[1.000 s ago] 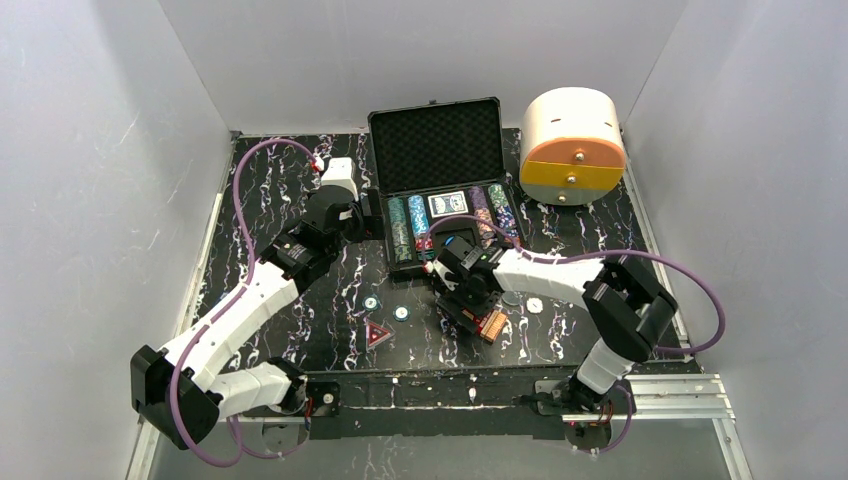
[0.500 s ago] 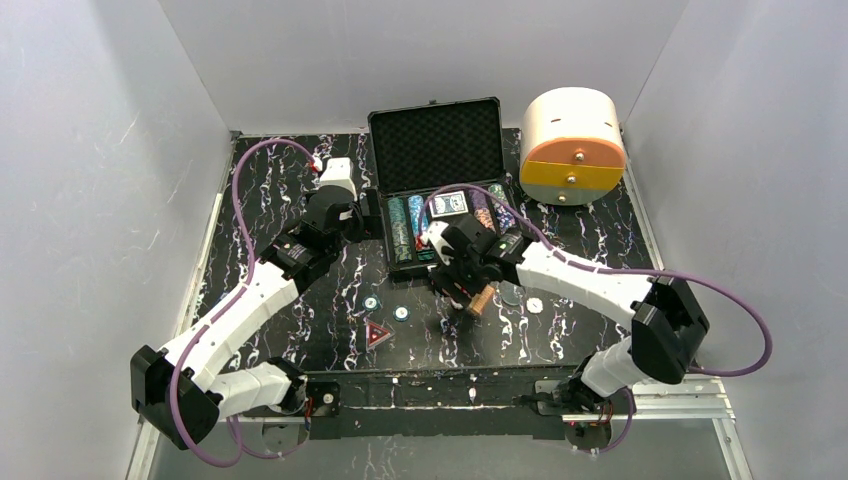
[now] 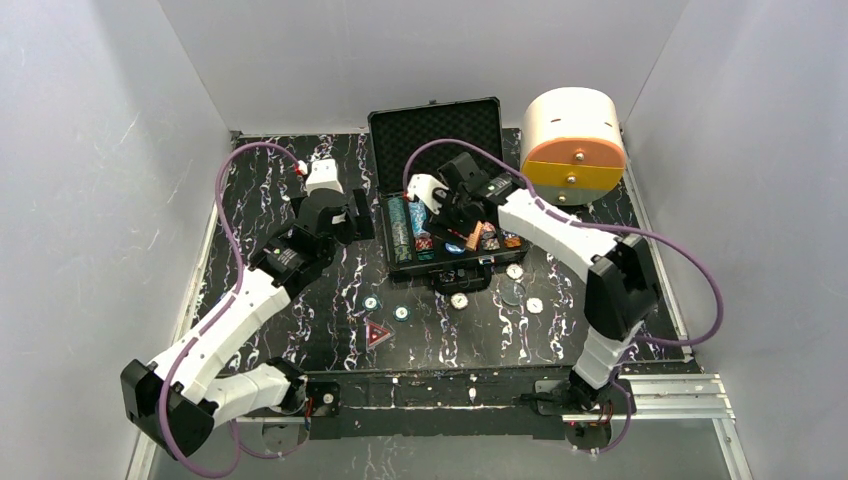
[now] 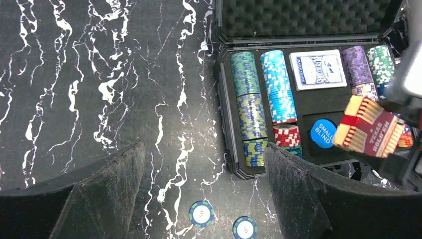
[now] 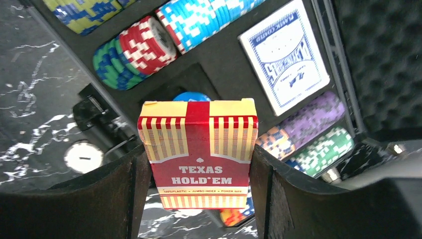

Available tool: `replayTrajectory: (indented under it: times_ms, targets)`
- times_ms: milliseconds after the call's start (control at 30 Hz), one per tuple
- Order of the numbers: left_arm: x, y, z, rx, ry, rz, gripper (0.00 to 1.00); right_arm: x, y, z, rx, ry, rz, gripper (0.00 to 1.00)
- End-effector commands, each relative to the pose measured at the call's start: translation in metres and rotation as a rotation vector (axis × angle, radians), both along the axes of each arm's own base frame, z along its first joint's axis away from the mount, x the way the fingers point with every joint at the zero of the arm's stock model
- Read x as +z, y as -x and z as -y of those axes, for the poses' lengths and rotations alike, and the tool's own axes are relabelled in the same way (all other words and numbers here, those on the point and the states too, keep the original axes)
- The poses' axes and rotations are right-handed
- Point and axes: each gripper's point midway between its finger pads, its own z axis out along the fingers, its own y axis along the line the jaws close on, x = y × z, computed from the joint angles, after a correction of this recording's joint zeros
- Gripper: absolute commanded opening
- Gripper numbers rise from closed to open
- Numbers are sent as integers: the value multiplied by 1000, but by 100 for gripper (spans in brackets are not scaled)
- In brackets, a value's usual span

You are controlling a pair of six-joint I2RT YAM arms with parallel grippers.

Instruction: Pack up texas hold em set

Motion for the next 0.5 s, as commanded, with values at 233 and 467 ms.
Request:
replayTrajectory:
  times_ms: [233, 467]
  targets:
    - [20, -3, -10, 53, -21, 37, 88, -12, -22, -4, 245, 129, -46, 70]
    - [17, -7, -9, 52, -34, 30, 89, -17, -33, 0, 315, 163, -2, 72]
